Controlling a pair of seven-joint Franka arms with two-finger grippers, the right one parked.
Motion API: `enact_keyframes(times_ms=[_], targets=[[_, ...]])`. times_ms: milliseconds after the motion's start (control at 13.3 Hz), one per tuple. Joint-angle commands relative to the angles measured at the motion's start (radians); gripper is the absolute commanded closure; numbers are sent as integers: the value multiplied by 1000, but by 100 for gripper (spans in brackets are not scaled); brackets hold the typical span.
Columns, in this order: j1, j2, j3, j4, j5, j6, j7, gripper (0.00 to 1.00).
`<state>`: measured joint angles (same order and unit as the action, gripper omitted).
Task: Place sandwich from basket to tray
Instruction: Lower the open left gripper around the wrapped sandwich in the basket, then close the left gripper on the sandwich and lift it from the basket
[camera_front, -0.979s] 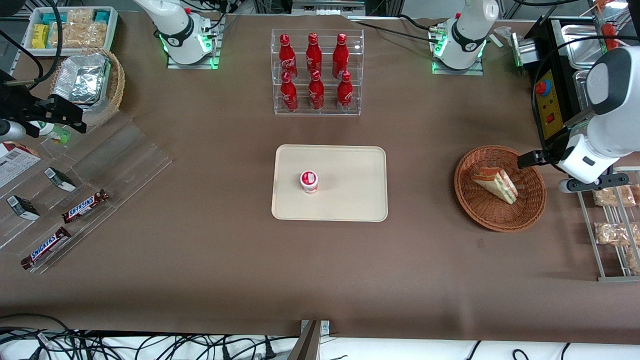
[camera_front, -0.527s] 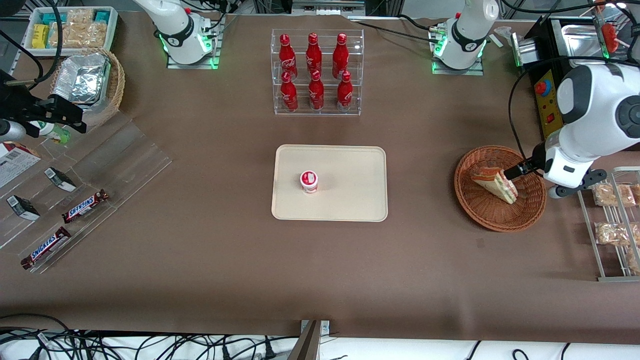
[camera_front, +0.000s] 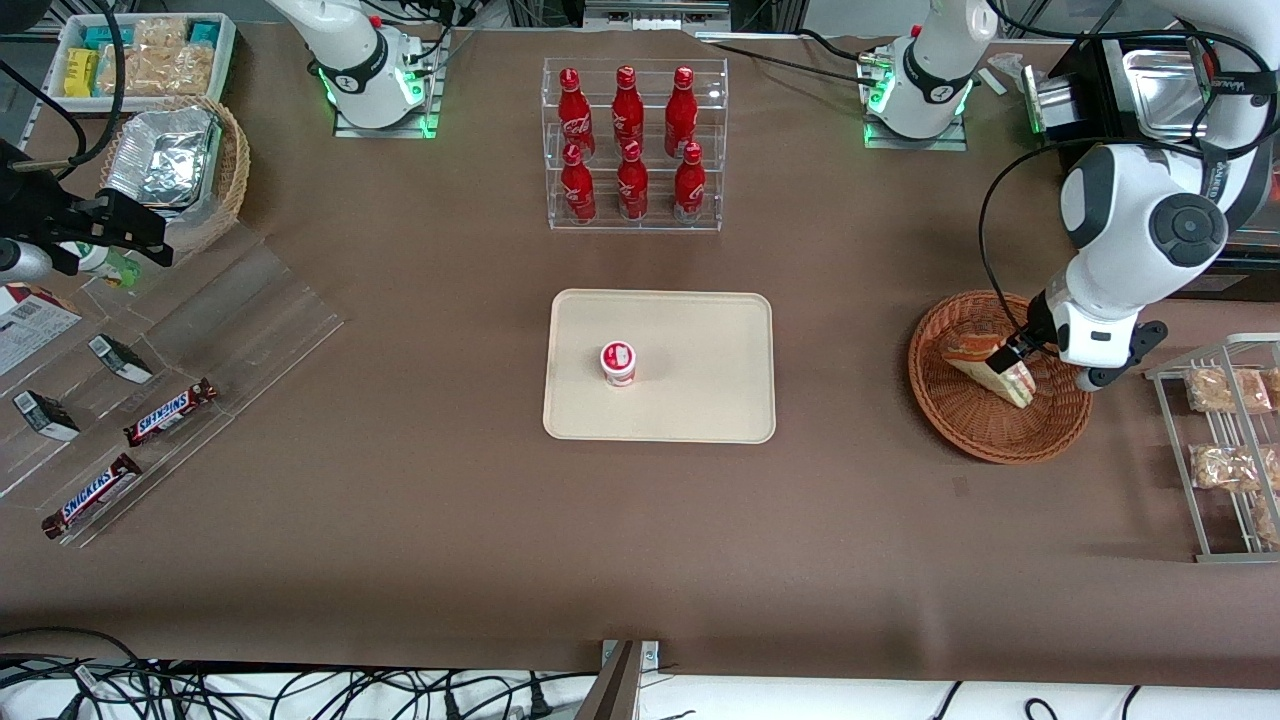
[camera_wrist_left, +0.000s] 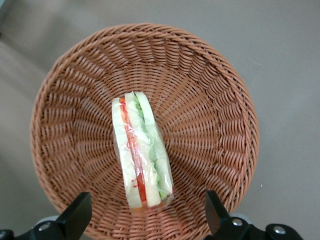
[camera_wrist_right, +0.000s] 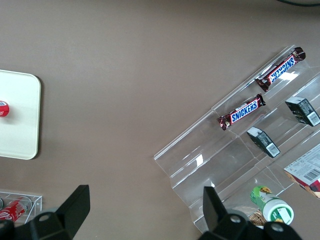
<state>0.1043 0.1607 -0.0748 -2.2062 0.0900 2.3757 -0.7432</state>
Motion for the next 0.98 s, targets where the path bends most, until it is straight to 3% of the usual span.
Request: enact_keyframes(times_ms=[0, 226, 904], targets=[[3, 17, -5, -26, 27, 68, -108, 0], [3, 33, -3, -42, 28, 94, -137, 0], [8, 118, 6, -78, 134, 192, -234, 0]])
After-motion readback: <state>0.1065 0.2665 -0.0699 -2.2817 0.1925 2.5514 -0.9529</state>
